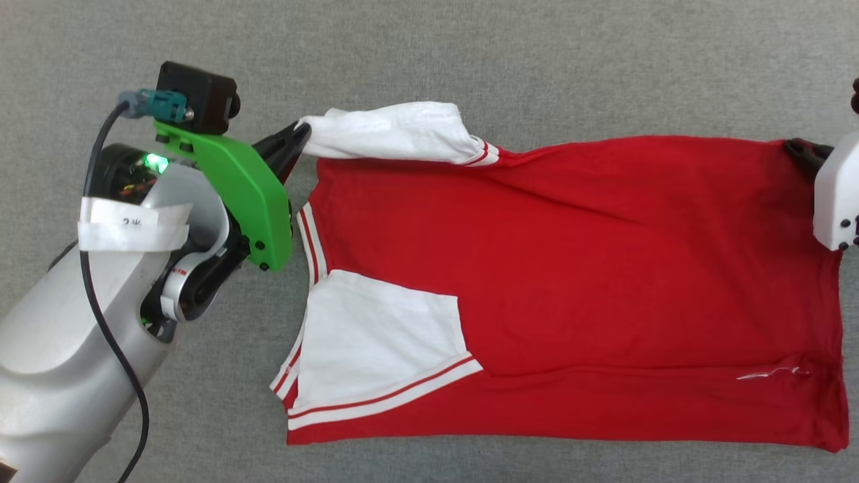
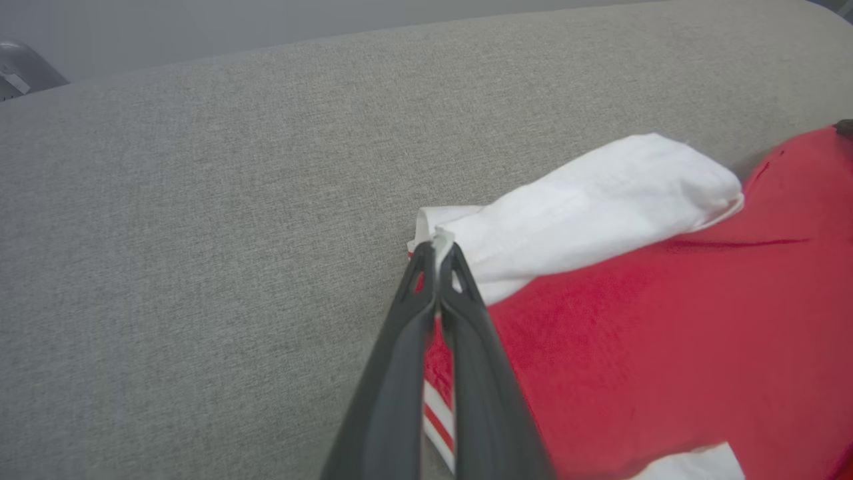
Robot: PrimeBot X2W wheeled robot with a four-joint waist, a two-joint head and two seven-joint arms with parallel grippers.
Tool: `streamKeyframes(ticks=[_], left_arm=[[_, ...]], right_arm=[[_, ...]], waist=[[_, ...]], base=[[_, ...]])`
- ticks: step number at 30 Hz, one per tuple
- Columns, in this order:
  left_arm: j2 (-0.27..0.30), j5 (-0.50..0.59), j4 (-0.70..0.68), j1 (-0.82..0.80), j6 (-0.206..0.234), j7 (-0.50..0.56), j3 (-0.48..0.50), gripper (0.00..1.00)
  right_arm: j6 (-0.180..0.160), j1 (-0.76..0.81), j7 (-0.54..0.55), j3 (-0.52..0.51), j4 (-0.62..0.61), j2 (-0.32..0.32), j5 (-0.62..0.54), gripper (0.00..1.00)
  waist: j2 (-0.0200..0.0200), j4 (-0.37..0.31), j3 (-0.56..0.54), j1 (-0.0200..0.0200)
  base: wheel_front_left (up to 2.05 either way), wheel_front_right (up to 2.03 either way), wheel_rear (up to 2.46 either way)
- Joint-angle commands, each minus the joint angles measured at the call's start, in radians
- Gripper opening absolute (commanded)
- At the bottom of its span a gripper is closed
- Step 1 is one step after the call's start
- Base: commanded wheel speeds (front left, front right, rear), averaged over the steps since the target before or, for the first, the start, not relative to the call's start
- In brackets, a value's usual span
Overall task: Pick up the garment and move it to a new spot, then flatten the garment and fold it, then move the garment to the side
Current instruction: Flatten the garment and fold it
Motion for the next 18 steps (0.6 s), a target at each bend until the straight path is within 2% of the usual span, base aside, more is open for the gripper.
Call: streamKeyframes(ticks=[1,7,18], left_arm=[[0.001,-0.010,0.010,0.025,-0.006,-0.011,0.002,0.00],[0.005,-0.029,0.032,0.082,-0.004,-0.028,-0.003,0.00],[0.021,-0.055,0.014,0.189,0.017,-0.043,-0.018,0.00]], right_arm=[[-0.001,0.024,-0.021,-0.012,0.013,0.003,0.005,0.00],[-0.001,0.094,-0.114,-0.090,0.054,0.033,0.027,0.00],[-0.001,0.237,-0.238,-0.175,0.034,0.044,0.028,0.00]], waist=[[-0.0001,-0.014,-0.037,0.0000],[-0.0001,-0.025,-0.120,0.0000],[-0.0001,-0.022,-0.227,0.0000]], base=[[0.00,0.00,0.00],[0.00,0.00,0.00],[0.00,0.00,0.00]])
